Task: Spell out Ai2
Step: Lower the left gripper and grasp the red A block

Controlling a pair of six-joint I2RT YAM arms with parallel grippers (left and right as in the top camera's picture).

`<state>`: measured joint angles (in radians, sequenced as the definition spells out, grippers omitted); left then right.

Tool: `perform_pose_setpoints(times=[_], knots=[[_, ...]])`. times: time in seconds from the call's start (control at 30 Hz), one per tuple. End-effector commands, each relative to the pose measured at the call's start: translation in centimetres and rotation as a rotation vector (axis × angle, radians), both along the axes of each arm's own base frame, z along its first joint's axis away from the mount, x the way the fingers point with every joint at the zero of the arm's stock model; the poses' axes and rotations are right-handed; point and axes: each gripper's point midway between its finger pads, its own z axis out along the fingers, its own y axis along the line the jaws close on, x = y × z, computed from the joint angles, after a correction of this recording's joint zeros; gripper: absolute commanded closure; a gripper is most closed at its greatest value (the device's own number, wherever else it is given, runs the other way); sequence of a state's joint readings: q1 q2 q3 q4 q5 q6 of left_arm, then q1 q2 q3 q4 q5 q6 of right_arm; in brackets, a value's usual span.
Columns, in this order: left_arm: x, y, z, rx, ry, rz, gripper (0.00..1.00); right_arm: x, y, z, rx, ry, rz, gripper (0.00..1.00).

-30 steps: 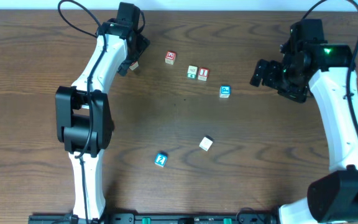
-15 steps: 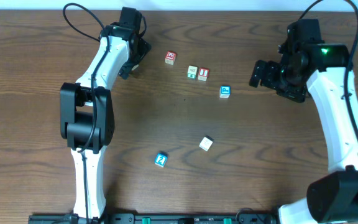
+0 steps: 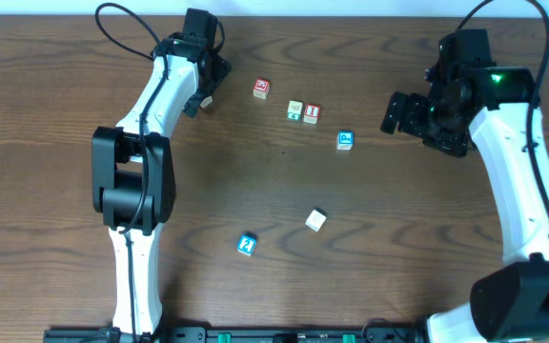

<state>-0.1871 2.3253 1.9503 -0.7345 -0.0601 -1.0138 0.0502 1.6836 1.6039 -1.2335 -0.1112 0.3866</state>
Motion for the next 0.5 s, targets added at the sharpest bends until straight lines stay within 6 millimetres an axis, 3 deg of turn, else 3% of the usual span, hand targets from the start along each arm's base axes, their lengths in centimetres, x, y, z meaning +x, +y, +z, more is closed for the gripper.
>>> perform_pose_setpoints(times=[0.0, 0.2, 0.27, 0.3, 0.47], knots=[[0.1, 0.2, -0.9, 0.029, 0.013, -0.002, 0.04, 0.1, 0.2, 0.7, -0.006, -0.021, -0.001, 0.01], [0.0, 0.1, -2.3, 0.027, 0.035, -0.004, 0.04, 0.1, 0.2, 0.7, -0.006, -0.02, -0.001, 0.01], [-0.1, 0.2, -2.8, 0.029, 0.045, -0.004, 0.0, 0.1, 0.2, 0.7, -0.006, -0.02, -0.001, 0.01], [-0.1, 0.2, -3.1, 0.029, 0.05, -0.004, 0.06, 0.1, 0.2, 0.7, -0.006, -0.02, -0.001, 0.01], [-0.5, 0.2, -4.2, 0.034, 0.078, -0.005, 0.15, 0.1, 0.2, 0.7, -0.006, -0.021, -0.001, 0.01]])
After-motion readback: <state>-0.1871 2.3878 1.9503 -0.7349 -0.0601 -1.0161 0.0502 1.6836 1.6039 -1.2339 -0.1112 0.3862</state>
